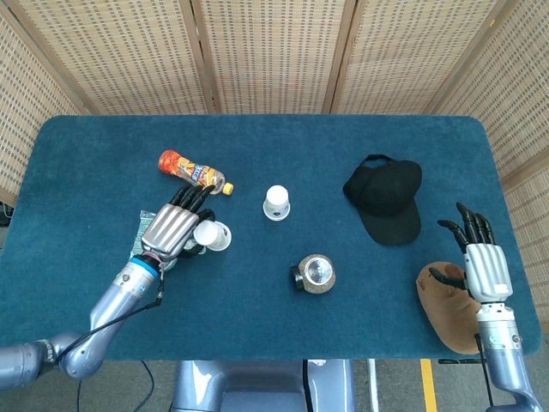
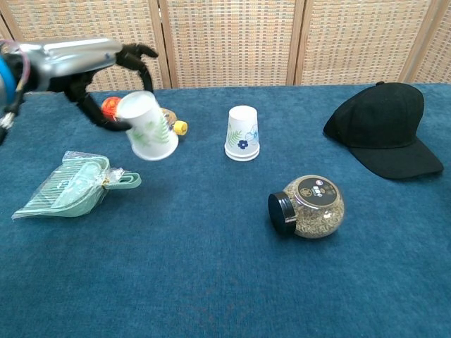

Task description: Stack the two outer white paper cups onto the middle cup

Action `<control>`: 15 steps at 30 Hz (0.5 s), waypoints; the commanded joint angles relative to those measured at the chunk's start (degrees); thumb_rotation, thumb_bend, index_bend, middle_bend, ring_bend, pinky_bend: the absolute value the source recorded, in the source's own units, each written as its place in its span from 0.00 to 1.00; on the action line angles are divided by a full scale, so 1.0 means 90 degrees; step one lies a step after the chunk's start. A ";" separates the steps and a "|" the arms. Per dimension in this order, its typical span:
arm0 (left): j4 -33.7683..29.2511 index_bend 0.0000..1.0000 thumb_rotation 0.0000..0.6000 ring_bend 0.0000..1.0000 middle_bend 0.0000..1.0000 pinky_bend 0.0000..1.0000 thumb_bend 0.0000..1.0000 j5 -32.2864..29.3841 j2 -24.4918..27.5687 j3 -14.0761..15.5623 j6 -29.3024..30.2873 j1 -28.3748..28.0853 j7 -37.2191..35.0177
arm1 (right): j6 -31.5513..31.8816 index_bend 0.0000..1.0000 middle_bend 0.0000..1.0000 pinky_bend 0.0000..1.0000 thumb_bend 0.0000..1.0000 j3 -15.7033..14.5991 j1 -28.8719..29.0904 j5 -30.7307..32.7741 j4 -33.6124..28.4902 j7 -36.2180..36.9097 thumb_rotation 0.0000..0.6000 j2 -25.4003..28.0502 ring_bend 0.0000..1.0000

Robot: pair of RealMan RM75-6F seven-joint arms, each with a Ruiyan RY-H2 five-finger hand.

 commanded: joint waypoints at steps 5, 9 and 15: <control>0.1462 0.38 1.00 0.00 0.00 0.00 0.33 0.0290 -0.1130 -0.0486 0.0088 -0.0686 -0.0427 | -0.0244 0.25 0.00 0.00 0.20 0.0063 0.0042 0.0164 0.0175 0.0156 1.00 -0.0039 0.00; 0.2112 0.38 1.00 0.00 0.00 0.00 0.33 0.0332 -0.1512 -0.0573 0.0031 -0.0965 -0.0436 | -0.0332 0.25 0.00 0.00 0.20 0.0085 0.0067 0.0205 0.0275 0.0214 1.00 -0.0081 0.00; 0.2985 0.37 1.00 0.00 0.00 0.00 0.33 0.0065 -0.2093 -0.0785 -0.0292 -0.1425 -0.0584 | -0.0527 0.25 0.00 0.00 0.20 0.0126 0.0113 0.0316 0.0463 0.0338 1.00 -0.0154 0.00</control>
